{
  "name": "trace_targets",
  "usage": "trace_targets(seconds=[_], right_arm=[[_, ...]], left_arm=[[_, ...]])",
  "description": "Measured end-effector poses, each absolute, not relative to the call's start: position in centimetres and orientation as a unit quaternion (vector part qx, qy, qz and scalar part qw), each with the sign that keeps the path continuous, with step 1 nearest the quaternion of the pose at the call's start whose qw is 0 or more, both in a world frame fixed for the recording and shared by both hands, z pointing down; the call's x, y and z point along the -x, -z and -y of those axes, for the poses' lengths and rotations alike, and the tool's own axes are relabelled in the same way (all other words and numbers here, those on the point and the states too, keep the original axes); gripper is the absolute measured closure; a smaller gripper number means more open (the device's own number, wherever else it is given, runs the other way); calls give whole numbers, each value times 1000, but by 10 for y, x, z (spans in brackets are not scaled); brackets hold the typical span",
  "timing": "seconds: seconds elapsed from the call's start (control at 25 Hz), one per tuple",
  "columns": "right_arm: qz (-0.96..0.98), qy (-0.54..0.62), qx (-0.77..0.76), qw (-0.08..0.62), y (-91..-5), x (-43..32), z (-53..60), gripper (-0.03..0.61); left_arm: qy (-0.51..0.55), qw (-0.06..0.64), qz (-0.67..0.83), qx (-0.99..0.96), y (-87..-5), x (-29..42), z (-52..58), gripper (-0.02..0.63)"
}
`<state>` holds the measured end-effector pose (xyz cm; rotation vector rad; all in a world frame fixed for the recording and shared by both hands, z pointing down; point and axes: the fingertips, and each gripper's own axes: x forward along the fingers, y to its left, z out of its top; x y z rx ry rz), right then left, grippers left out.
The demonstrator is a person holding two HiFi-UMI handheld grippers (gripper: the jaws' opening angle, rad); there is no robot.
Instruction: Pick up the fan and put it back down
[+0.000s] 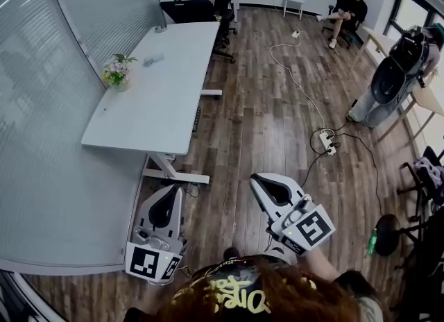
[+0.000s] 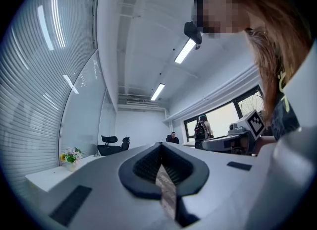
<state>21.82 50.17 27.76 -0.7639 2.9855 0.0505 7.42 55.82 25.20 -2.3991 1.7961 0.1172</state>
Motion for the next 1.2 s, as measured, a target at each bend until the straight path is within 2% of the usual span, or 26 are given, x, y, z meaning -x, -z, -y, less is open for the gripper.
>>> trace_targets(seconds=[0.56, 0.68, 0.84, 0.96, 1.08, 1.2], right_arm=[[-967, -9, 253, 40, -279, -213, -502, 572], [-965, -10, 258, 44, -278, -215, -503, 555], [-963, -6, 264, 49, -278, -219, -503, 434], [-961, -6, 269, 55, -278, -222, -504, 342], [-960, -6, 274, 56, -280, -223, -504, 307], [-960, -3, 273, 58, -281, -223, -505, 295]], left_arm=[[-45, 64, -590, 803, -254, -74, -555, 608], [-47, 63, -591, 803, -255, -76, -557, 547], [-54, 62, -598, 798, -254, -74, -561, 464], [-60, 57, -608, 790, -255, -70, -562, 371], [-59, 51, -618, 782, -258, -68, -563, 278], [-60, 47, -625, 777, -260, -67, -564, 241]])
